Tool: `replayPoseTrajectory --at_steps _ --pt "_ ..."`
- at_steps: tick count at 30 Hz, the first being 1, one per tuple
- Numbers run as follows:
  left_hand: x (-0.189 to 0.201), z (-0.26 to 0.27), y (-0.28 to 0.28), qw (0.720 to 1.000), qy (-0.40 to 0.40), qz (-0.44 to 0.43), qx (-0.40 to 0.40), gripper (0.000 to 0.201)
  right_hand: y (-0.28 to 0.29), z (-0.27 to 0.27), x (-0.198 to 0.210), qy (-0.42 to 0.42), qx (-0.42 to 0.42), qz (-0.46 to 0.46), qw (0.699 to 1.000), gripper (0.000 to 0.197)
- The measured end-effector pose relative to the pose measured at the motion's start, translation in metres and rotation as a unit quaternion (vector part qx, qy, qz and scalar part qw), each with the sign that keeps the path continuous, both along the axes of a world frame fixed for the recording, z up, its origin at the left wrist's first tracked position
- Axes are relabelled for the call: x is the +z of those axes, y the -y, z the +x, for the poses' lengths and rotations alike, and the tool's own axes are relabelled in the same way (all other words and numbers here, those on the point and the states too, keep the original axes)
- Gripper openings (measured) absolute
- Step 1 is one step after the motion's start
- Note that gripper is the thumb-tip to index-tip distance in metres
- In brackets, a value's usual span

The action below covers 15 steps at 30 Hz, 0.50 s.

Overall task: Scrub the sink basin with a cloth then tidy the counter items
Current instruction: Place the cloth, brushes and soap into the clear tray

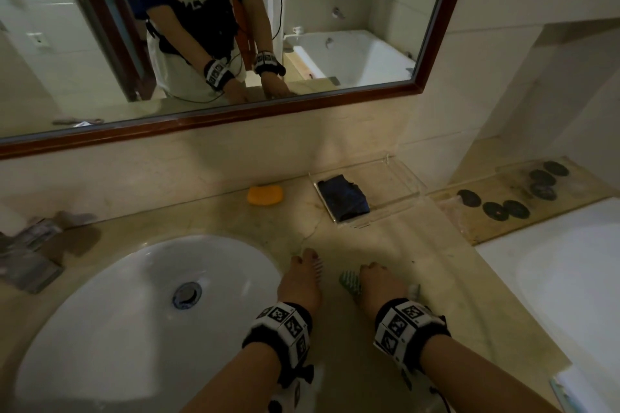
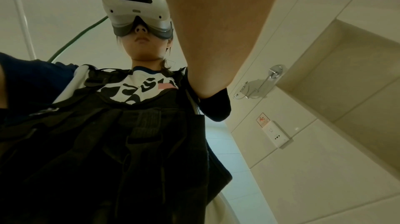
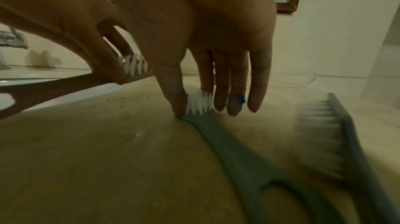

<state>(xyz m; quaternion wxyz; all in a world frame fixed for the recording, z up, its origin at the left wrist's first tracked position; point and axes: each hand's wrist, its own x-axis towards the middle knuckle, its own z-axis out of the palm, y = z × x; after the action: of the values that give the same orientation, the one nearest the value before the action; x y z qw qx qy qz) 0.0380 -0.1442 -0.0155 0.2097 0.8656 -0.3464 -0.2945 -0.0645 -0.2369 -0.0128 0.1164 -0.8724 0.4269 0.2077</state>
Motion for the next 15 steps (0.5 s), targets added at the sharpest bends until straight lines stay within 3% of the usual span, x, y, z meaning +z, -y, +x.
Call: replayPoseTrajectory --at_steps 7,11,13,15 --pt "0.003 0.011 -0.009 1.0 -0.017 -0.023 0.004 0.057 -0.011 0.004 0.002 0.05 -0.001 0.022 0.998 0.034" --pt "0.011 0.017 -0.008 0.998 -0.01 -0.064 0.017 0.052 -0.004 0.013 0.017 0.09 -0.036 0.042 0.994 0.027" --pt "0.016 0.022 -0.002 0.996 -0.013 -0.088 0.026 0.051 0.005 0.019 0.03 0.12 -0.067 0.041 0.99 0.011" --pt "0.021 0.028 0.009 0.994 -0.017 -0.102 0.029 0.055 0.02 0.024 0.043 0.153 -0.1 0.041 0.982 0.015"
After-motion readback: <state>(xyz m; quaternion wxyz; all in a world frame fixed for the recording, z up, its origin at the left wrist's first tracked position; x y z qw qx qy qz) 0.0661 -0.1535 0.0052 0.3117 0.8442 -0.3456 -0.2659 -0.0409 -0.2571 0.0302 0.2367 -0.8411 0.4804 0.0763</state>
